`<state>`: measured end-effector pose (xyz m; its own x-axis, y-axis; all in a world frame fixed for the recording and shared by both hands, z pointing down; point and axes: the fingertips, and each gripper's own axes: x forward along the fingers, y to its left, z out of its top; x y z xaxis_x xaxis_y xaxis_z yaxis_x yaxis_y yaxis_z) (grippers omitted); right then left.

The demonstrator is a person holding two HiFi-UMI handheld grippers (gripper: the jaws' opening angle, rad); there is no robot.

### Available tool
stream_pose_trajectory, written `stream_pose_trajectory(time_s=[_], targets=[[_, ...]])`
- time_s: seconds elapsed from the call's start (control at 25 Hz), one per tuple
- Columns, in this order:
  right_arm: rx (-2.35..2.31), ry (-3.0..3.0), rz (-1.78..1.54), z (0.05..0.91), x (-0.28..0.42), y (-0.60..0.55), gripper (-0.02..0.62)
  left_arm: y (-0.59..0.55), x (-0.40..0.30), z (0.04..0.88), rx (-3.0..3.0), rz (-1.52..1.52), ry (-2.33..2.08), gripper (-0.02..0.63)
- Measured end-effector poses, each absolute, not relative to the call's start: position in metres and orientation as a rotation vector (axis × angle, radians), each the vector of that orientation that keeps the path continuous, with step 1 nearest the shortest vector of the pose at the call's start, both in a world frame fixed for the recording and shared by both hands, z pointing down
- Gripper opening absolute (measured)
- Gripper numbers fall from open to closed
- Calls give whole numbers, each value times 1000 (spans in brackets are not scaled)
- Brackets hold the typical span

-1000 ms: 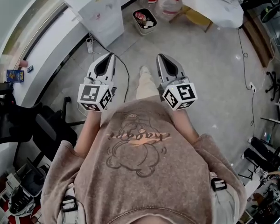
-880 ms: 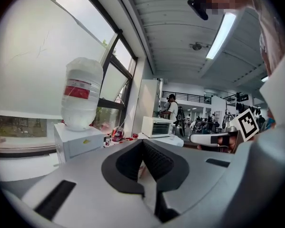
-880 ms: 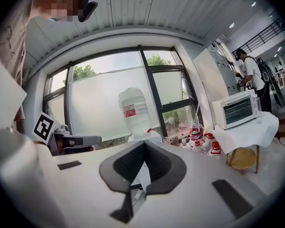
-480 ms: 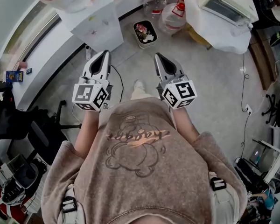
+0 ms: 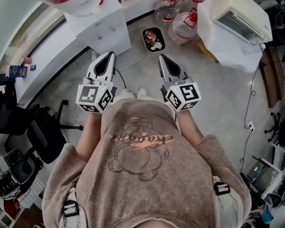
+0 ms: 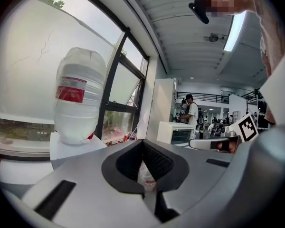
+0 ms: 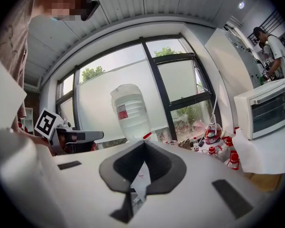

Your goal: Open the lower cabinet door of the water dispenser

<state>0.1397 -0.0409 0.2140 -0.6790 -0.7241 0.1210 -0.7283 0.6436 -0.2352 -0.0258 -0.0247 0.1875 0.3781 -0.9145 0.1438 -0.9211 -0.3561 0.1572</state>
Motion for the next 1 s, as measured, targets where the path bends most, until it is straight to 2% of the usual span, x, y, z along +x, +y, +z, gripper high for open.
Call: stream_pose_trajectory(time_s=[0.52, 0.68, 0.8, 0.88, 1.0], targets=[[1300, -2855, 396, 196, 122, -67, 10, -59, -29, 177, 2491, 57, -1568, 12], [1284, -2875, 417, 197, 114, -71, 113, -63, -33, 178, 2505, 65, -1556, 12], [1249, -2896, 438, 198, 105, -71, 219, -64, -39, 180, 2504, 67, -1551, 12], [1231, -2899, 447, 201, 102, -71, 247, -64, -42, 182, 2499, 65, -1548, 12], [1210, -2890, 440, 204, 96, -73, 247, -65, -47, 186, 2488, 69, -1542, 12]])
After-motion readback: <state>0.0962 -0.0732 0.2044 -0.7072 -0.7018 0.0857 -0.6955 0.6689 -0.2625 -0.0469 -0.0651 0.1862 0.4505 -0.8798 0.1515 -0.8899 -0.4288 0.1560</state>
